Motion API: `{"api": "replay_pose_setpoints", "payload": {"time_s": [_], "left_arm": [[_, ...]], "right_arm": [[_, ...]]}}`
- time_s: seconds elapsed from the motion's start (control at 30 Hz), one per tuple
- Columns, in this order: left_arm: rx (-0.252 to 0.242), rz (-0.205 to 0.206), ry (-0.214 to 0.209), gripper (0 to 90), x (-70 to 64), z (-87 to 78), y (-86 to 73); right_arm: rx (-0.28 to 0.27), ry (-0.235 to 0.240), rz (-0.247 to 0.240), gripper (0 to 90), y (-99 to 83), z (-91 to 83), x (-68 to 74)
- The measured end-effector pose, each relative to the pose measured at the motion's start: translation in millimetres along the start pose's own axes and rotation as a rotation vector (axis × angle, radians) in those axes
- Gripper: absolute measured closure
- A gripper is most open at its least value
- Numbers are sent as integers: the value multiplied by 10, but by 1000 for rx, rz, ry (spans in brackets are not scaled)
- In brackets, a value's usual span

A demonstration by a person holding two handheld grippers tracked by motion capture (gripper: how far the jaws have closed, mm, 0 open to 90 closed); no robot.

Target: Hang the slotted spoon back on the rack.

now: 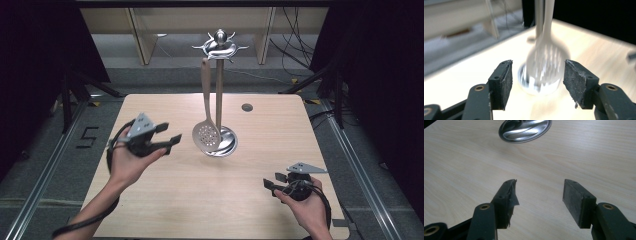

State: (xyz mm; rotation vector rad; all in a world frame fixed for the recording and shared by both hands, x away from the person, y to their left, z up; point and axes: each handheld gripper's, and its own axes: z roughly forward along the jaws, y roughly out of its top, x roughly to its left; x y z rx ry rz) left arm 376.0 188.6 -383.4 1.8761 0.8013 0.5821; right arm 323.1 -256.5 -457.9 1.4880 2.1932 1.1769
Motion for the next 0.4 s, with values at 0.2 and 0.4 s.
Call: {"api": "replay_pose_setpoints", "payload": {"time_s": [0.2, 0.4], "left_arm": [[131, -75, 53, 453, 64, -155, -884], [89, -182, 47, 432, 130, -223, -872]], "right_arm": [[6, 2, 10, 444, 5, -2, 8], [-13, 0, -9, 443, -4, 26, 5]]}}
